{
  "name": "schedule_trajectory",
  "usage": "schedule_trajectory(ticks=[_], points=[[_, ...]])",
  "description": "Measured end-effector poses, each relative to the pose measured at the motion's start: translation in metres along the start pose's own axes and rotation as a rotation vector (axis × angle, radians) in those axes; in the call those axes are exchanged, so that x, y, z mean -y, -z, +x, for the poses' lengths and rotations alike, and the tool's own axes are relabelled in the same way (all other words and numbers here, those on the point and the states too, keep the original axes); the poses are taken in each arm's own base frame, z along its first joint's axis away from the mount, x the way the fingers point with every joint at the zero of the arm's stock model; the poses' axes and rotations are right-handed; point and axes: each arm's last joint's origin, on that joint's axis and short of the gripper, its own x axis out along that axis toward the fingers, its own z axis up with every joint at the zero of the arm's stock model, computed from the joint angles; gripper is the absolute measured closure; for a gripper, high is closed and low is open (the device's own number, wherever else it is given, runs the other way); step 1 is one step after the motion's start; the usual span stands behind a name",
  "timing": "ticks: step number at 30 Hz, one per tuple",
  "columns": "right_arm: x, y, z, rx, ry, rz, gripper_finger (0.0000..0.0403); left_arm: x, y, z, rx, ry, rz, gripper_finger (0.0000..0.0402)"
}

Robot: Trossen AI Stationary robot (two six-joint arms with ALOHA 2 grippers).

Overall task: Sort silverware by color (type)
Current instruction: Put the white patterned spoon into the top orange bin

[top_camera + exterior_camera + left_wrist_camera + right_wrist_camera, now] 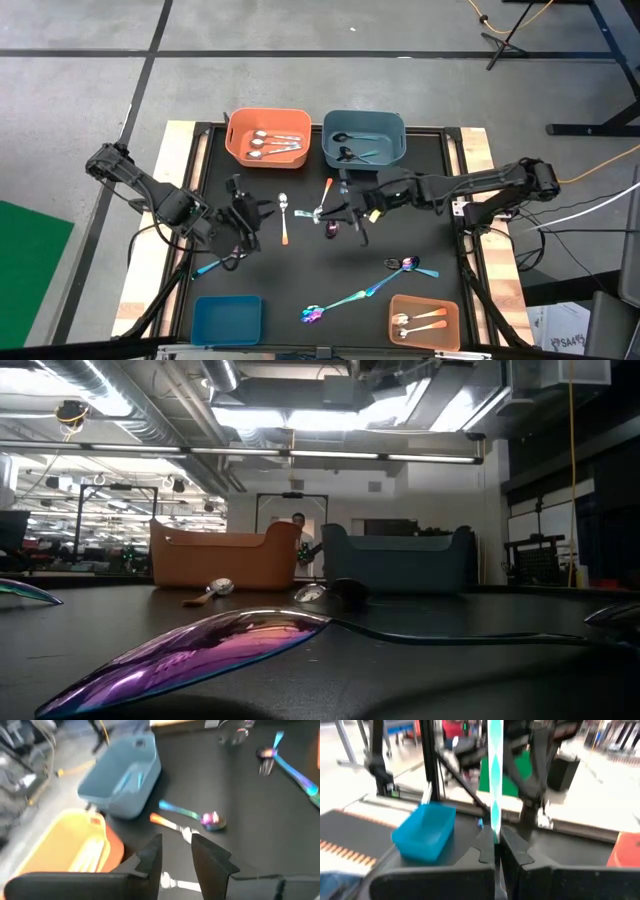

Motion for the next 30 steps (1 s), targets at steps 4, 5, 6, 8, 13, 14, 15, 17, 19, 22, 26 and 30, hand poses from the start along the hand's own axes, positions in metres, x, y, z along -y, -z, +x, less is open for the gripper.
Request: schedule_trajectory(ticks=[4,5,6,8,13,14,15,17,19,22,26,30], points=[[0.000,-0.010,-0.002,0.090,0.008,-0.018,0.0402,0.004,-0.012,-0.001,0.098,0.011,0.028,0.0303],[0.001,-0.012,-0.003,0.113,0.010,-0.023,0.0402,0.005,-0.016,-0.001,0.122,0.015,0.029,0.0303],[0.001,-0.015,-0.003,0.140,0.012,-0.028,0.0402,0.005,-0.019,-0.001,0.145,0.017,0.024,0.0303],[0.001,-0.019,-0.004,0.184,0.017,-0.041,0.0402,0.005,-0.025,0.000,0.182,0.020,0.010,0.0303],[0.002,-0.029,-0.006,0.279,0.038,-0.115,0.0402,0.001,-0.036,0.003,0.247,0.012,-0.062,0.0303],[0.002,-0.030,-0.006,0.291,0.053,-0.129,0.0402,0.000,-0.038,0.004,0.259,0.011,-0.081,0.0303],[0.003,-0.031,-0.007,0.298,0.075,-0.141,0.0402,-0.001,-0.040,0.005,0.269,0.006,-0.100,0.0303],[0.004,-0.032,-0.007,0.303,0.131,-0.171,0.0402,-0.004,-0.044,0.007,0.286,0.001,-0.131,0.0303],[0.005,-0.034,-0.008,0.314,0.172,-0.206,0.0402,-0.006,-0.047,0.009,0.303,0.000,-0.161,0.0303],[0.006,-0.035,-0.008,0.321,0.203,-0.241,0.0402,-0.011,-0.051,0.012,0.320,0.000,-0.194,0.0303],[0.006,-0.035,-0.008,0.321,0.207,-0.246,0.0402,-0.015,-0.056,0.019,0.332,0.027,-0.172,0.0303],[0.006,-0.035,-0.008,0.317,0.227,-0.243,0.0402,-0.014,-0.064,0.026,0.379,0.054,-0.149,0.0303]])
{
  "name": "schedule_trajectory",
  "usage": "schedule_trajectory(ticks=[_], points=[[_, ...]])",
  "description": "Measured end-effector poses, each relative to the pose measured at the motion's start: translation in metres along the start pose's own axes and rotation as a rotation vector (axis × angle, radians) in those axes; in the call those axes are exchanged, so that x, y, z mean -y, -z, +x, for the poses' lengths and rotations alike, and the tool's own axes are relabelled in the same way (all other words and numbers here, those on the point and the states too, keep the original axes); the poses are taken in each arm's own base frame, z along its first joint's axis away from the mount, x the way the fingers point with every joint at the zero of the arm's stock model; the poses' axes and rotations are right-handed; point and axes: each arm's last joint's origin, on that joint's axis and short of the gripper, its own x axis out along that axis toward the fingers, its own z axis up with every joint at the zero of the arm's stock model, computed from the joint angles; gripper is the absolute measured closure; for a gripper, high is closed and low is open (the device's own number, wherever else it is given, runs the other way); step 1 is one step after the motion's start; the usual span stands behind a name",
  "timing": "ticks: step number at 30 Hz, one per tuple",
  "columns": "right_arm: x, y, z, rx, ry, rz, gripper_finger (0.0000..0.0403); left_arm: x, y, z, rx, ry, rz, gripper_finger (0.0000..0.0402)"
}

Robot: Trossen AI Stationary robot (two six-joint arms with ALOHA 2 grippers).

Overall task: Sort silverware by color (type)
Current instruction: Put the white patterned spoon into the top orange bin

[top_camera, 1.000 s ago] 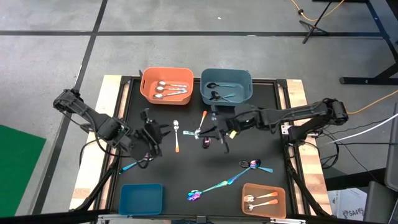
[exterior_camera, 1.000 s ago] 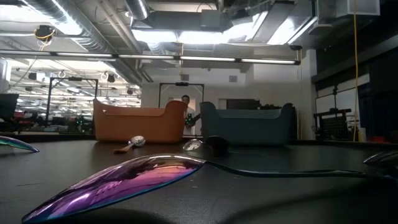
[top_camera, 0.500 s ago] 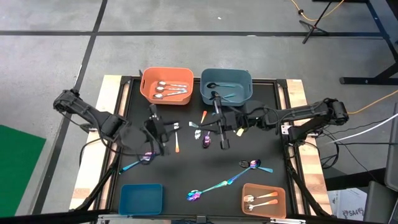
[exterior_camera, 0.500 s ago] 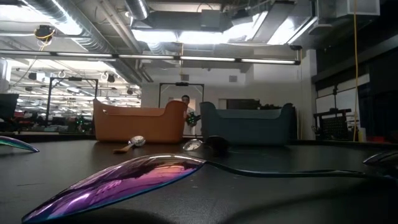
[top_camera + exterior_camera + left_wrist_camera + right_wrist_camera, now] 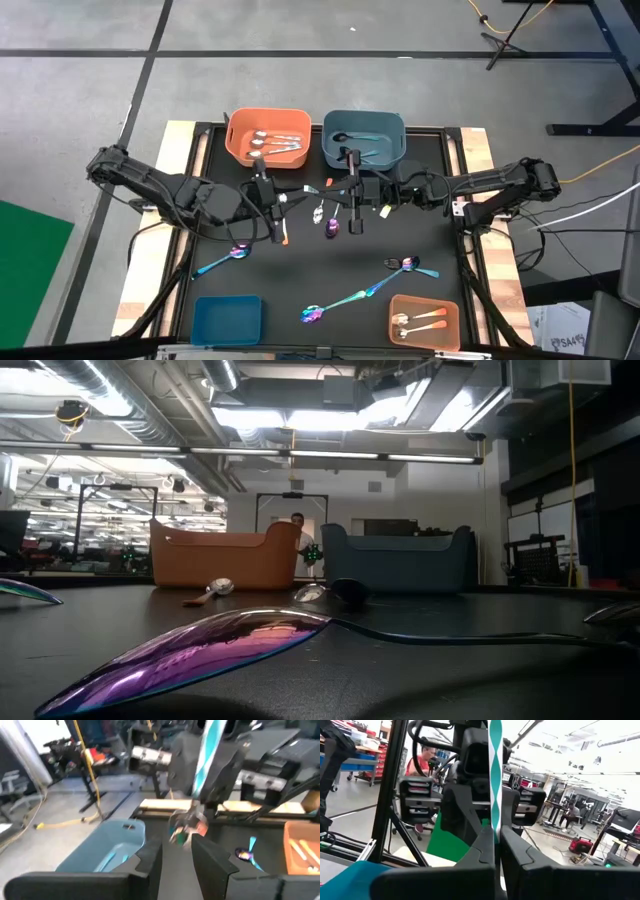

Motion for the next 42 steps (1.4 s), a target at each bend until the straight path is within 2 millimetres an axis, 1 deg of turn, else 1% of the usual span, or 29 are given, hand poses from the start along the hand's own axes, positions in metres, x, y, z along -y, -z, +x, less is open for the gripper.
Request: schedule_trajectory(ticks=[7,12,20,34,42], points=[[0.003,-0.004,0.000,0.032,0.078,-0.001,0.0402,0.005,0.001,0.018,0.030,-0.024,0.021,0.0303],[0.005,-0.008,-0.001,0.064,0.108,0.000,0.0402,0.005,0.000,0.026,0.056,-0.039,-0.005,0.0303],[0.005,-0.008,-0.001,0.061,0.107,0.000,0.0402,0.005,-0.008,0.025,0.125,-0.041,-0.066,0.0303],[0.005,-0.008,-0.001,0.063,0.108,0.000,0.0402,0.001,-0.011,0.027,0.144,-0.053,-0.094,0.0303],[0.005,-0.008,-0.001,0.071,0.109,0.000,0.0402,0.001,-0.013,0.027,0.161,-0.031,-0.108,0.0303]])
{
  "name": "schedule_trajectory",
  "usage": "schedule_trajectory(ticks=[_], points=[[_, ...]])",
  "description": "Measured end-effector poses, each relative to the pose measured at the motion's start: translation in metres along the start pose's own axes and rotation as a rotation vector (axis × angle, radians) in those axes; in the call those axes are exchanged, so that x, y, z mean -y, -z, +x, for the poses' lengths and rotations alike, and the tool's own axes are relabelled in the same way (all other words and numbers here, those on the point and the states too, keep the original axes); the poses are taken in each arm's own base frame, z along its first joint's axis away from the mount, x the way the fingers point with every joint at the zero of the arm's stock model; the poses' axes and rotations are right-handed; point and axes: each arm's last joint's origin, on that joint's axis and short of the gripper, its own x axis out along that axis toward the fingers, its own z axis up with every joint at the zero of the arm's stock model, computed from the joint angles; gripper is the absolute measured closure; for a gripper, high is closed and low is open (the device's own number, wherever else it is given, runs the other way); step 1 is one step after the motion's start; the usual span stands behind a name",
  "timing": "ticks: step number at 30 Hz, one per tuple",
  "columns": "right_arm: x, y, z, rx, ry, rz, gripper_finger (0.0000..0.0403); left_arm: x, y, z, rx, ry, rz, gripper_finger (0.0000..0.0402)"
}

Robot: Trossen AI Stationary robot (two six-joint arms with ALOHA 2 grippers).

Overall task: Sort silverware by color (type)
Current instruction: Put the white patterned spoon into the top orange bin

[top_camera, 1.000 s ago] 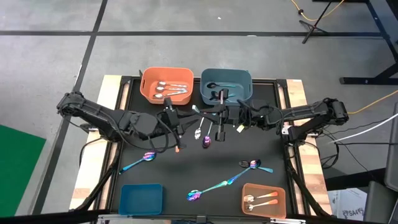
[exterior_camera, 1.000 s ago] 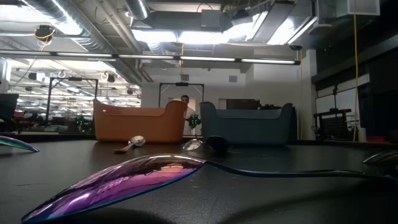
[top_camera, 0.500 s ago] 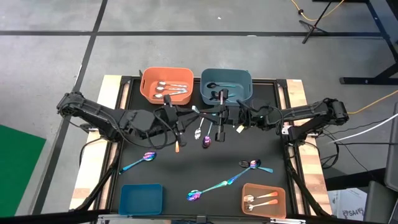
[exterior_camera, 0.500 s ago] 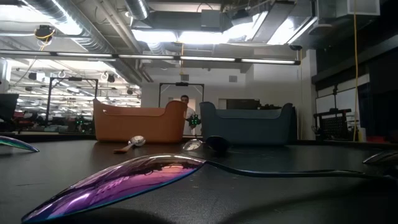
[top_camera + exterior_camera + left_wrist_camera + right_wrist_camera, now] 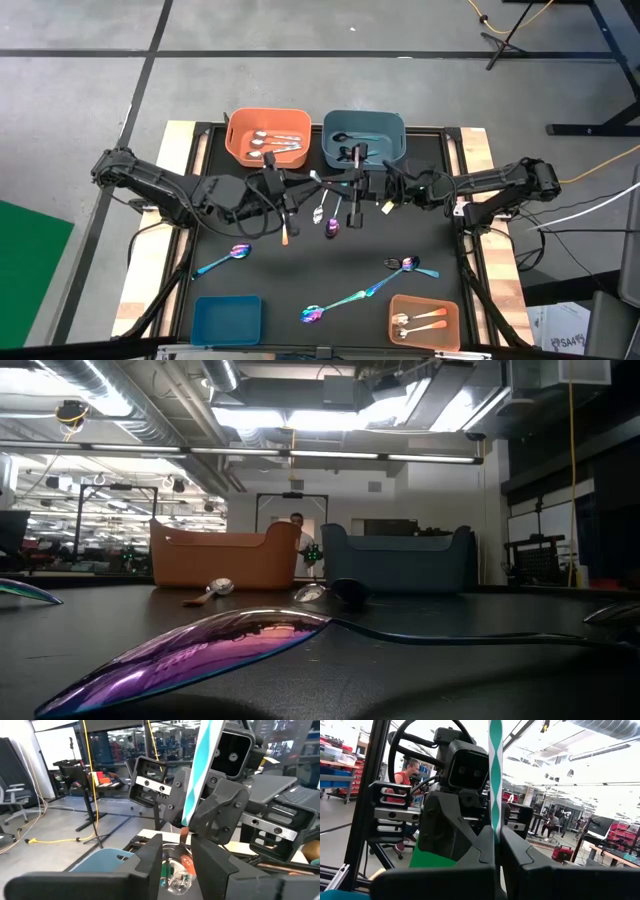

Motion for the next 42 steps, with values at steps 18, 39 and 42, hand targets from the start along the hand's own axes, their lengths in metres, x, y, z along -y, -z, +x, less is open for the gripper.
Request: schedule_trajectory(ticks=[18,39,42], points=[[0.002,0.002,0.000,-0.042,0.082,-0.029,0.0402,0.003,0.003,-0.002,-0.023,0.014,-0.024,0.0303],[0.005,0.011,-0.002,-0.192,0.232,-0.153,0.0402,-0.013,-0.007,0.007,0.054,-0.134,-0.017,0.0303],[0.004,0.013,-0.002,-0.210,0.224,-0.157,0.0402,-0.017,-0.011,0.009,0.083,-0.148,-0.028,0.0303]])
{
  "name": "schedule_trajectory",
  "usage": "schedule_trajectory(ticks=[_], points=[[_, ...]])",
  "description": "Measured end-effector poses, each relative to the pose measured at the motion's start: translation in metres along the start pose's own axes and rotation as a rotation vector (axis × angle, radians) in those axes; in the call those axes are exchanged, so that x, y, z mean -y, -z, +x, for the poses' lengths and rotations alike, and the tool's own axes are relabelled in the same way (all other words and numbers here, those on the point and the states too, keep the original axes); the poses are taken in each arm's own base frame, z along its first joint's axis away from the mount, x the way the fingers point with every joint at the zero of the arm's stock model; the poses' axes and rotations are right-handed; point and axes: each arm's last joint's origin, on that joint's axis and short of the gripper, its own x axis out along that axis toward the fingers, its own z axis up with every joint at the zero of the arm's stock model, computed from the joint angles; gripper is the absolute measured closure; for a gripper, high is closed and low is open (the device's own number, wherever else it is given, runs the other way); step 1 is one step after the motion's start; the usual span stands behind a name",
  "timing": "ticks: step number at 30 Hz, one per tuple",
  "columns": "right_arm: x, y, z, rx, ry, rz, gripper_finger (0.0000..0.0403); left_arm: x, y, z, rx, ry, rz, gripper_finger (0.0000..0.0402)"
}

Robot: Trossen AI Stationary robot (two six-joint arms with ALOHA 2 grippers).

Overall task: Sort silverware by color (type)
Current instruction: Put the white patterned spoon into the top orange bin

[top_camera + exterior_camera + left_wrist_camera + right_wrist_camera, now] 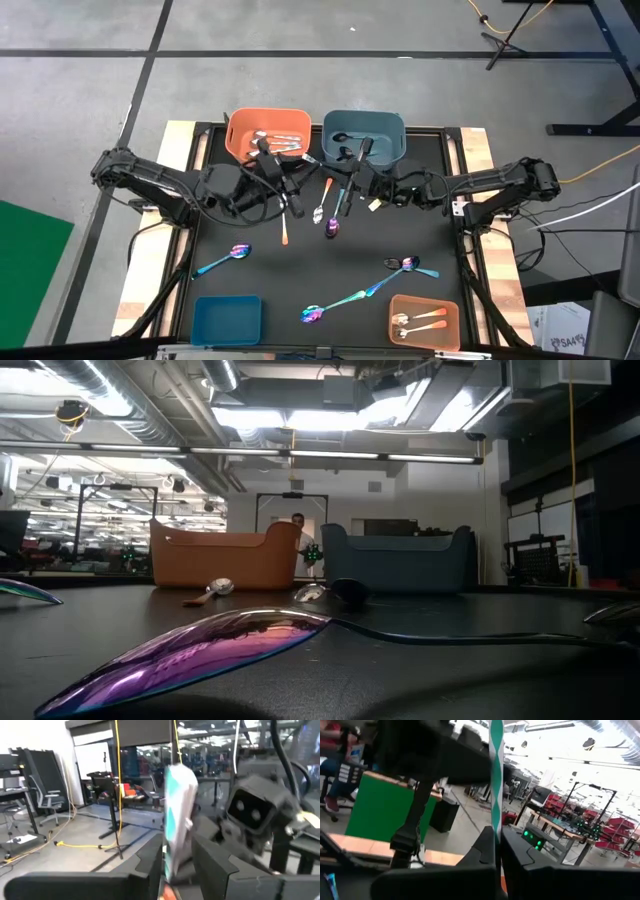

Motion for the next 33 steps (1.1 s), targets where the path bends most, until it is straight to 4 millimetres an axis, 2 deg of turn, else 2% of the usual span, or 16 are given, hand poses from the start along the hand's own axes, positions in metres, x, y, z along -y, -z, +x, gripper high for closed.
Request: schedule_trajectory(ticks=[12,16,22,33], points=[[-0.0002,0.0005,0.0001,-0.002,-0.003,-0.001,0.0402,-0.0081,0.0001,0.0071,0.004,-0.034,-0.001,0.0304],[-0.0004,0.0011,0.0001,-0.010,-0.003,-0.003,0.0402,-0.0085,0.0001,0.0075,0.004,-0.031,0.010,0.0321],[-0.0008,0.0023,0.0001,-0.021,-0.008,-0.009,0.0402,-0.0079,0.0003,0.0075,0.003,-0.023,0.054,0.0369],[-0.0012,0.0030,0.0001,-0.026,-0.014,-0.005,0.0402,-0.0078,0.0015,0.0076,-0.006,-0.024,0.067,0.0370]])
